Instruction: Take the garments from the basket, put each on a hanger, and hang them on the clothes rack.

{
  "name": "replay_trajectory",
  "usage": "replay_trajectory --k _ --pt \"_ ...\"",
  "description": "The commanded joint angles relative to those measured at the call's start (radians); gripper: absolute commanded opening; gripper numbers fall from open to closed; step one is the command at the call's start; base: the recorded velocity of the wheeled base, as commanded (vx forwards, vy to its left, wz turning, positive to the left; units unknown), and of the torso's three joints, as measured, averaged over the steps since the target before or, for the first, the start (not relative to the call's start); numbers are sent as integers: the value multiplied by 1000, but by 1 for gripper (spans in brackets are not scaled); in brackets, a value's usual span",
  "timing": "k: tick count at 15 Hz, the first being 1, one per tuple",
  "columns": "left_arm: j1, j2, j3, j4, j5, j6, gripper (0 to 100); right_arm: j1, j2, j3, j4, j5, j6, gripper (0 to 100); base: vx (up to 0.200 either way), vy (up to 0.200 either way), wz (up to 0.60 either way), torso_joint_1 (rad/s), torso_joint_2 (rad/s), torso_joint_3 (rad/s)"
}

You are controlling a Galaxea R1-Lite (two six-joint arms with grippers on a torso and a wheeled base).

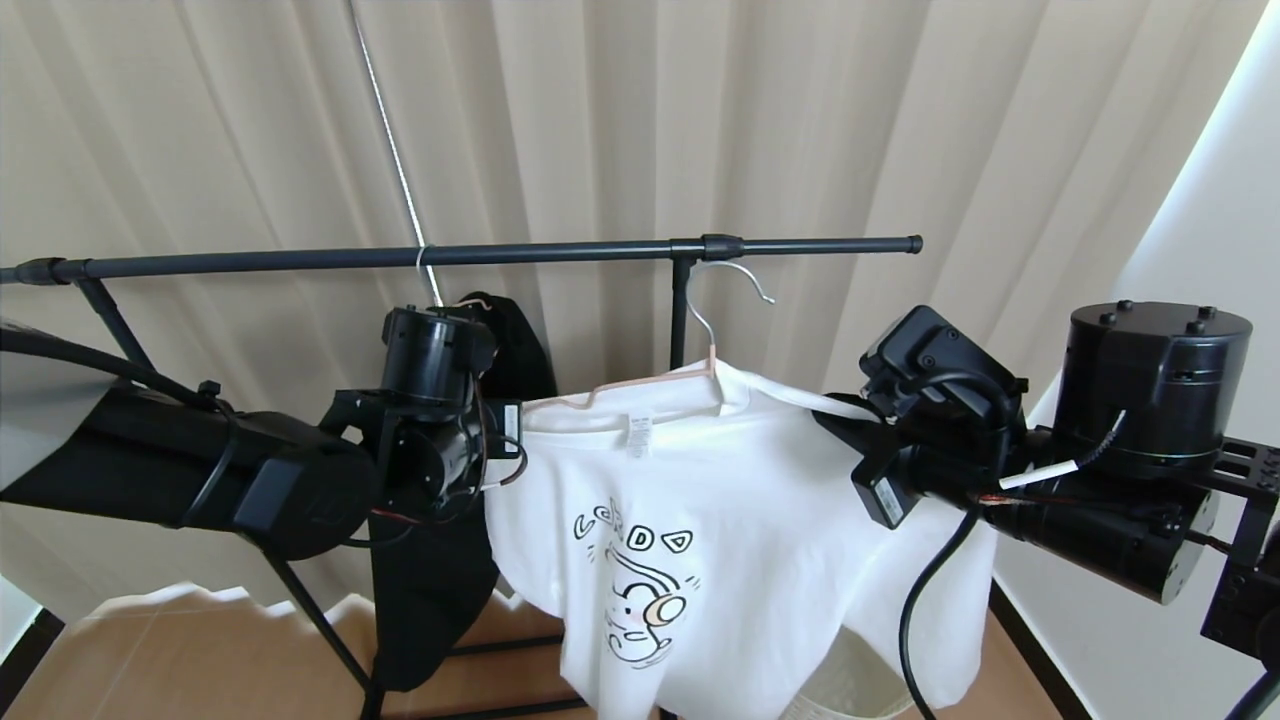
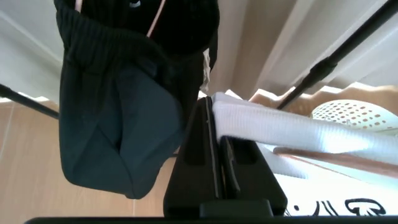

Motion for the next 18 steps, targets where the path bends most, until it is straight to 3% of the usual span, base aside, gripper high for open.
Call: replay_trajectory --k 1,4,9,10,15,18 --pt "-36 -28 -8 0 0 20 0 2 20 -5 -4 -1 -1 0 0 0 0 0 0 0" --pt "-132 -102 -5 23 1 114 0 9 54 -19 -14 -42 1 0 0 0 0 0 0 0" --pt "-145 -120 -39 126 3 123 0 40 71 -22 -51 -170 1 0 0 0 0 0 0 0" --pt "-148 -125 -80 204 4 120 0 57 101 -24 -91 -237 1 0 0 0 0 0 0 0" --pt "-190 -114 -172 319 4 108 0 111 190 -30 -205 -309 -1 0 0 0 0 0 0 0" --pt "-230 -84 -344 537 4 3 0 121 284 -57 -327 -371 1 0 0 0 0 0 0 0"
